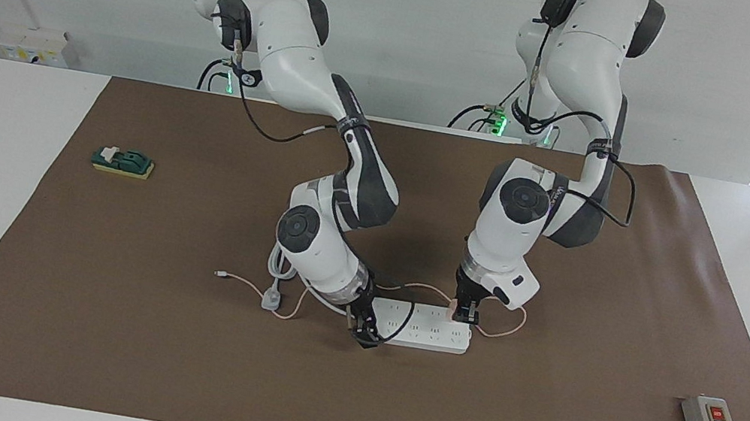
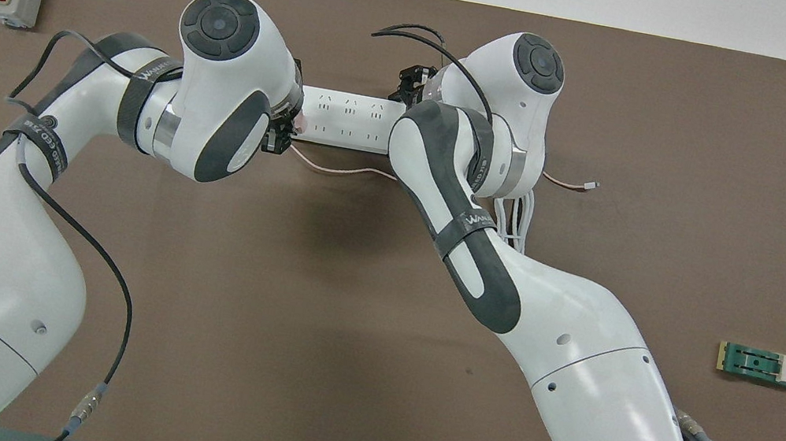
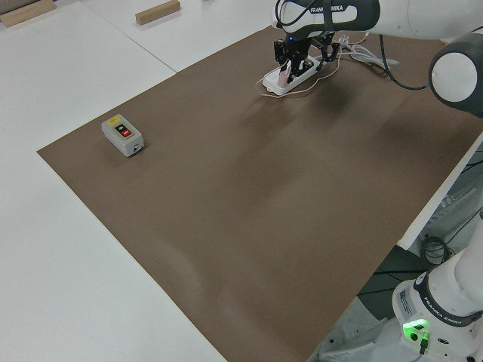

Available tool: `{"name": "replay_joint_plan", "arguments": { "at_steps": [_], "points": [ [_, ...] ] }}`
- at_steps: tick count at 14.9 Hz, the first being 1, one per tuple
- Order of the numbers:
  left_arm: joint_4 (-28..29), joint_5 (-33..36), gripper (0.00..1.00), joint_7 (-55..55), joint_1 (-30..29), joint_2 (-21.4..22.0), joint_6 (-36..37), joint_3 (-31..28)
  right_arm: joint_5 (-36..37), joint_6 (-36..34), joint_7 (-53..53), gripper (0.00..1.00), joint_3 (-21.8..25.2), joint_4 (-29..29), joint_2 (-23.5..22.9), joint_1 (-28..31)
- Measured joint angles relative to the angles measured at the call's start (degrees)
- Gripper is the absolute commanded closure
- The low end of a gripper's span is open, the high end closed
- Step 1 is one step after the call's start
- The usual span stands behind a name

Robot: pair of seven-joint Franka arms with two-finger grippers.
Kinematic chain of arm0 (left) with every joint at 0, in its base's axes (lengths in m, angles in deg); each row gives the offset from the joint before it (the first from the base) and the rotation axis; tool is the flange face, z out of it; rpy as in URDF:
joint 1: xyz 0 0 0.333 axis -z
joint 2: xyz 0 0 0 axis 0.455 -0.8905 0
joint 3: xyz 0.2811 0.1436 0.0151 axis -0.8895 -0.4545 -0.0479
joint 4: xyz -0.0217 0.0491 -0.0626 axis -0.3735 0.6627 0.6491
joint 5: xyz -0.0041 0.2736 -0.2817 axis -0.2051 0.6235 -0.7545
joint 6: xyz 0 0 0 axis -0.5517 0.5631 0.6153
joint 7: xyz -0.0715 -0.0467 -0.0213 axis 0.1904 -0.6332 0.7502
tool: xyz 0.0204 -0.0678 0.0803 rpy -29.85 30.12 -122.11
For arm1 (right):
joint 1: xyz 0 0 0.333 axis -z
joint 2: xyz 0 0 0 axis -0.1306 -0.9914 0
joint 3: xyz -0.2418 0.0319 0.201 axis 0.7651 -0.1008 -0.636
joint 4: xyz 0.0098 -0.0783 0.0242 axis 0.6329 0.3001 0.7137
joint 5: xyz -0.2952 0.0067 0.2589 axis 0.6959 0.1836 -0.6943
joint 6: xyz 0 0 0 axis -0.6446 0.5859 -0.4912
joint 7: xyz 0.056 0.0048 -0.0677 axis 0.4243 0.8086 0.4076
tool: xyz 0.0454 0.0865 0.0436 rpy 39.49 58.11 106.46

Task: Unplug charger and place it aside
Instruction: 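Pull the pink charger out of the strip with the left gripper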

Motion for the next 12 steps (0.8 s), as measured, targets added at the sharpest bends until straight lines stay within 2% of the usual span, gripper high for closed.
{"name": "replay_joint_plan", "arguments": {
  "at_steps": [4,5,6,7,8,12],
  "points": [
    [-1.9,0.0,1.0,0.4,0.0,-0.1,2.8,0.1,0.0,0.0,0.0,0.0,0.0,0.0,0.0,0.0],
    [-2.9,0.0,1.0,0.4,0.0,0.2,4.7,0.1,0.0,0.1,0.0,0.17,0.0,0.0,0.0,0.0],
    [-3.4,0.0,1.0,0.4,0.0,0.7,6.7,-0.1,0.0,0.1,0.0,0.52,0.0,0.0,0.0,0.0],
    [-3.6,0.0,1.0,0.8,0.0,1.6,8.0,-0.3,0.0,0.0,0.7,0.75,0.0,0.2,0.2,0.0],
    [-3.6,0.0,1.0,1.5,0.0,2.4,9.3,-0.4,-0.1,0.1,0.8,0.78,0.0,0.4,0.3,0.0],
    [-3.6,0.0,1.0,8.6,0.0,4.7,12.5,-0.4,-0.1,0.5,0.9,0.77,-0.1,0.7,0.4,0.0]
  ]
}}
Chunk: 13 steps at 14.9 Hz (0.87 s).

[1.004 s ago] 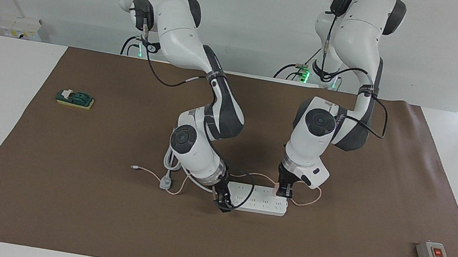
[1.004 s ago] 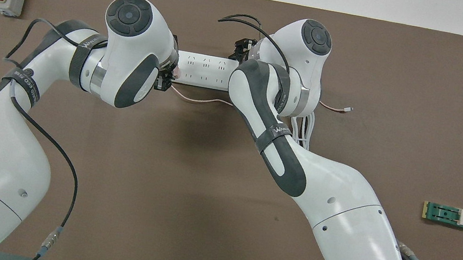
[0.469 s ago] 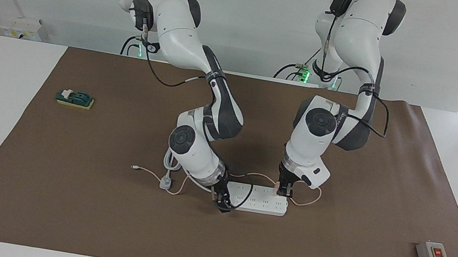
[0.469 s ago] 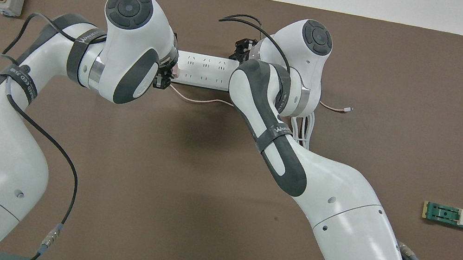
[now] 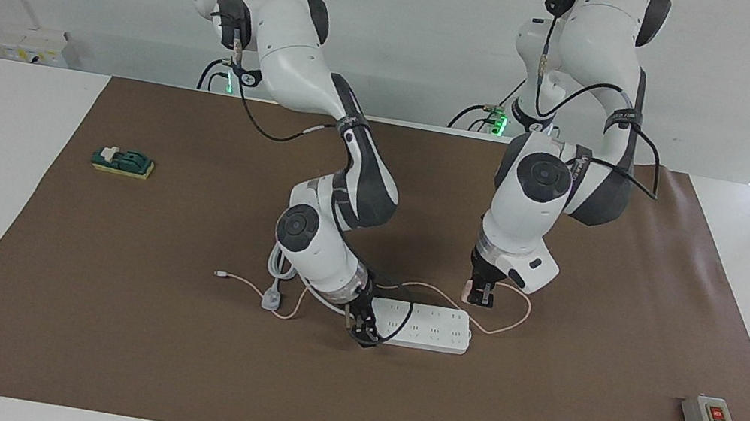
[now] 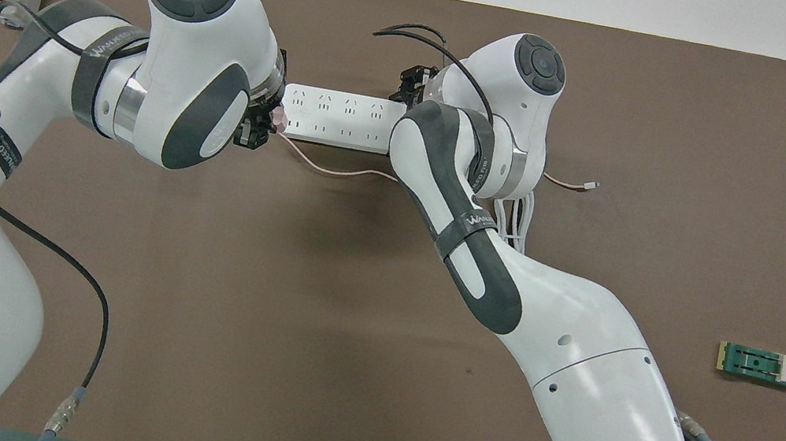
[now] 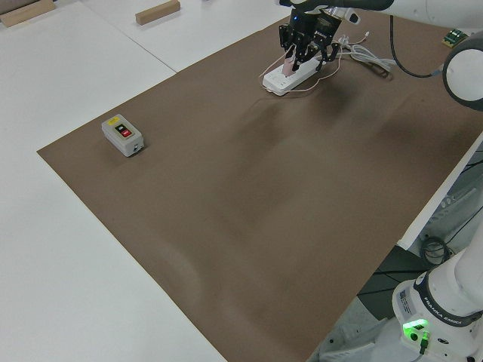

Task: Unplug charger and place it aside
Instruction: 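Pull the pink charger out of the strip with the left gripper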

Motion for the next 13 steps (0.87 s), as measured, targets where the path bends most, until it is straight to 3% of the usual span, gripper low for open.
{"name": "replay_joint_plan", "arguments": {
  "at_steps": [1,2,3,7,13],
  "points": [
    [0.0,0.0,1.0,2.4,0.0,0.3,1.2,0.0,0.0,0.1,0.0,0.72,0.0,0.1,0.0,0.0],
    [0.0,0.0,1.0,5.8,0.0,0.8,2.7,0.1,0.0,0.1,0.0,0.39,0.0,0.1,0.1,0.0],
    [-0.1,0.0,1.0,10.1,0.0,1.4,4.5,0.1,0.0,0.2,0.0,0.0,0.0,0.2,0.1,0.0],
    [-0.1,0.0,1.0,30.2,-1.0,4.8,10.7,-0.4,0.0,0.7,0.0,0.0,0.0,0.7,0.1,0.0],
    [0.3,0.0,1.0,57.4,-9.7,10.5,15.0,-0.7,0.0,0.5,0.0,0.0,0.0,0.8,0.8,0.0]
  ]
}}
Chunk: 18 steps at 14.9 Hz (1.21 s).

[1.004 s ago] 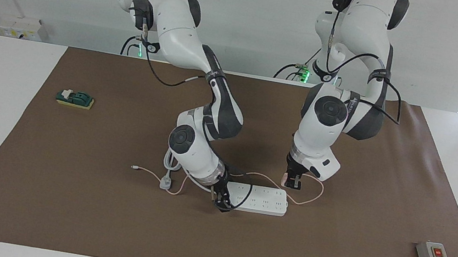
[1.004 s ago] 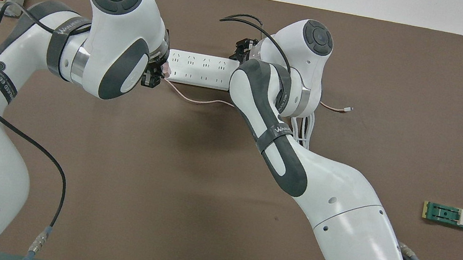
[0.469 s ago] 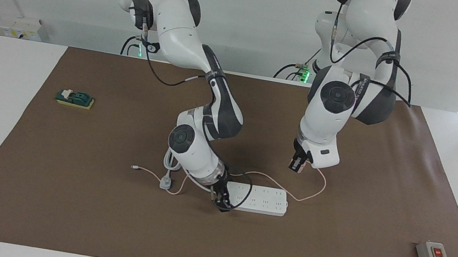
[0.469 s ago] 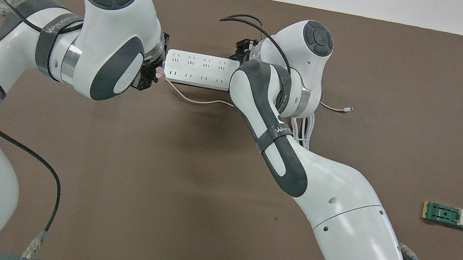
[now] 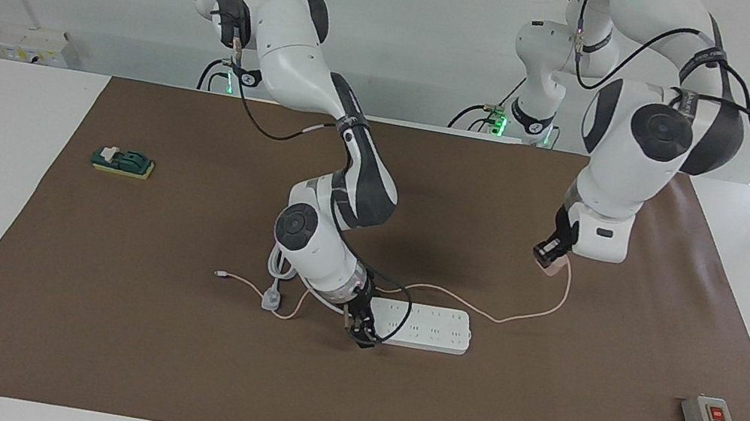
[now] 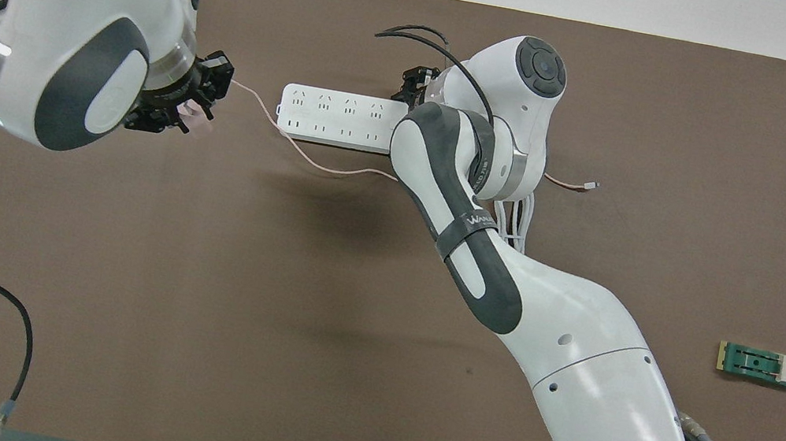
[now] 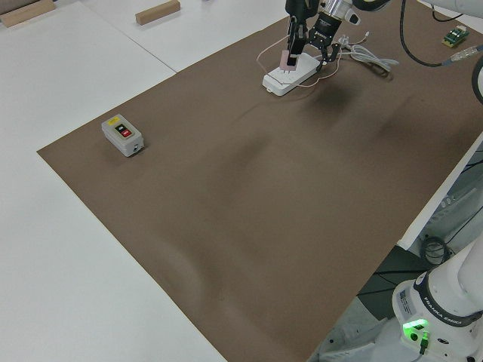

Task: Unplug charger and place it aside
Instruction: 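Pull the pink charger out of the strip with the left gripper, then lower the charger onto the table with the left gripper while the right gripper lifts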

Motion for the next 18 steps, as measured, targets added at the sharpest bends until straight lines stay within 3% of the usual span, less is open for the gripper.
{"name": "replay_joint_plan", "arguments": {
  "at_steps": [3,9,14,18],
  "points": [
    [1.1,0.0,1.0,13.9,-4.3,0.6,0.7,-0.1,0.0,-1.2,0.0,0.0,1.2,0.9,2.5,0.0],
    [5.8,0.0,1.0,35.5,-13.9,0.9,-2.4,-0.1,0.0,-0.9,-0.1,0.0,2.0,9.6,11.4,0.0],
    [24.4,-0.4,1.0,41.2,-17.0,6.2,-18.4,0.1,0.0,3.1,-0.1,0.0,2.0,13.1,14.0,-0.1],
    [32.1,-5.4,1.0,41.5,-16.0,12.1,-19.9,1.2,0.1,2.3,-1.2,0.0,2.4,15.0,16.3,1.0]
  ]
}}
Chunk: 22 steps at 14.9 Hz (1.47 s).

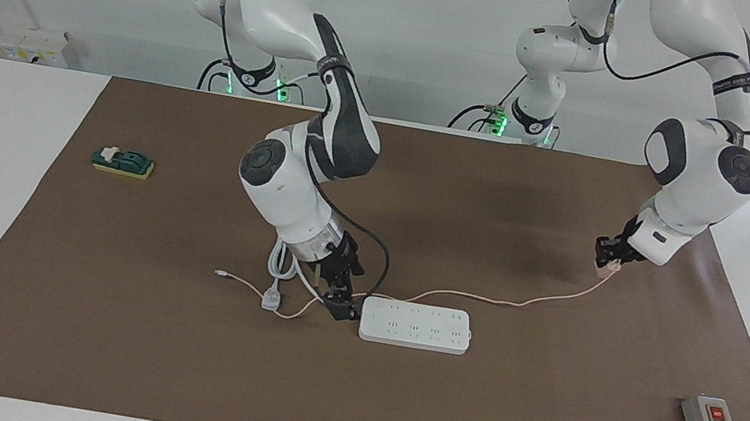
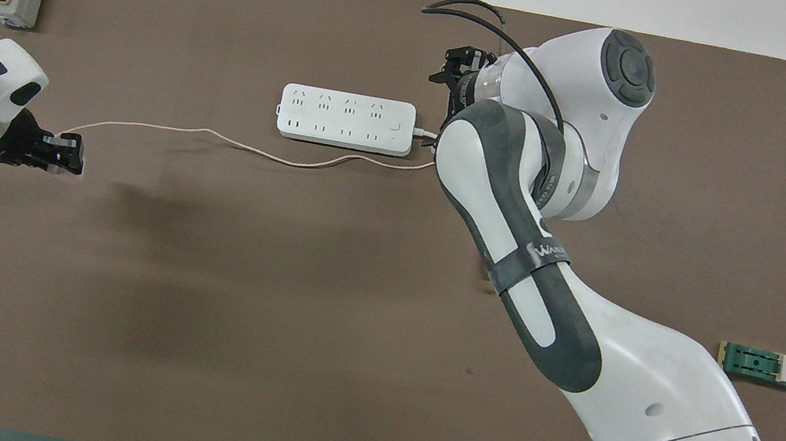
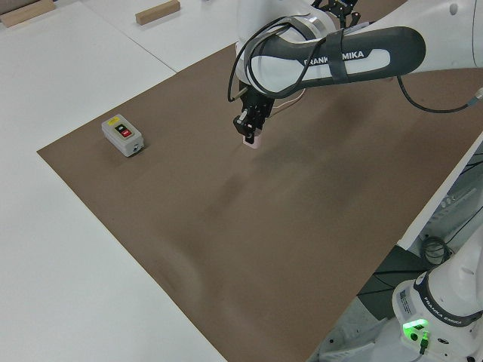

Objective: Unplug charger and place it aside

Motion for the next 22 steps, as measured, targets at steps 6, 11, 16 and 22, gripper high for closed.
{"name": "replay_joint_plan", "arguments": {
  "at_steps": [6,11,16,22],
  "points": [
    [9.4,-0.9,0.94,0.0,4.0,5.2,-2.2,0.2,3.1,-17.5,-28.8,0.0,1.0,0.8,6.0,7.7],
    [17.7,-1.5,0.0,0.1,3.9,5.1,-13.3,-0.4,17.6,-28.8,-53.3,0.0,1.1,1.1,11.3,8.3],
    [15.9,-1.4,0.0,7.5,-5.0,5.0,-10.2,-1.2,25.5,-32.8,-70.0,0.0,1.3,1.1,14.6,9.5],
    [3.3,-1.4,0.0,10.6,-10.8,5.2,-0.1,-1.5,29.2,-37.6,-74.7,0.0,-1.1,1.2,20.0,15.4]
  ]
}}
